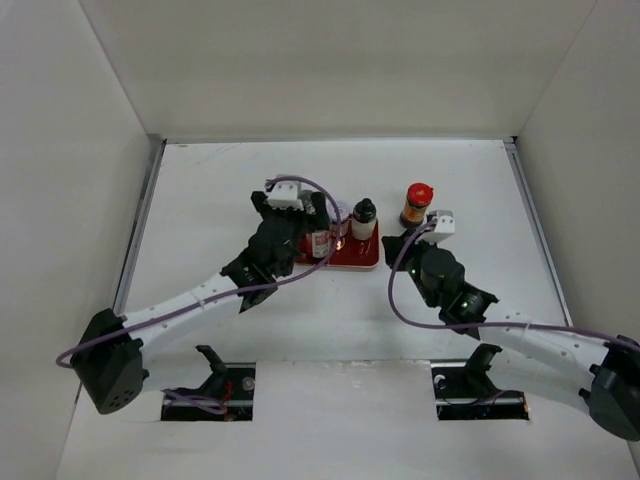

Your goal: Organize the condiment bottles

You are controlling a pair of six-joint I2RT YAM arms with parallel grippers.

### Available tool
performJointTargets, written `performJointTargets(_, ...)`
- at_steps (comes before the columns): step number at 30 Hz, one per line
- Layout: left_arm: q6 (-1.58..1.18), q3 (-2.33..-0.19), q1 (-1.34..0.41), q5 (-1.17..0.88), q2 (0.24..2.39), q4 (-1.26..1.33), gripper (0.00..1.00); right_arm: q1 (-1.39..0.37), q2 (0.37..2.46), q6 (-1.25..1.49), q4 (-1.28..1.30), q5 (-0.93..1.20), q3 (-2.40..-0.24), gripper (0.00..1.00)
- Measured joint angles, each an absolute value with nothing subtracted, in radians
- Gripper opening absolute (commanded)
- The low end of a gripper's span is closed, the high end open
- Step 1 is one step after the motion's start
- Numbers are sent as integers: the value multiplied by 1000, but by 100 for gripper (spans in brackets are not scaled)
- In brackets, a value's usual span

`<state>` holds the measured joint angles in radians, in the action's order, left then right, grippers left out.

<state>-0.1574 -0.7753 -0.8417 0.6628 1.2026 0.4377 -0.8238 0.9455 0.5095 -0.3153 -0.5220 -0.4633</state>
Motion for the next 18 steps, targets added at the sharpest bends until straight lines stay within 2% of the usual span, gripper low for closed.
performJointTargets(1, -161, -748, -839, 665, 1166, 452, 90, -815, 954, 510, -301, -526, -489, 26)
performJointTargets(3, -176, -682, -826, 678, 1089, 489, 83, -784, 976, 506, -276, -535, -548, 35)
performJointTargets(7, -258, -501, -775, 728, 925, 561, 67, -668, 1059, 491, -262, -549, -654, 79)
performJointTargets(9, -316, -427, -743, 740, 872, 570, 65, -598, 1122, 481, -261, -554, -691, 91)
performJointTargets(12, -402, -339, -691, 740, 836, 564, 65, -502, 1239, 471, -243, -559, -744, 100)
performJointTargets(18, -562, -228, -548, 627, 881, 566, 68, -437, 1388, 426, -155, -599, -831, 100)
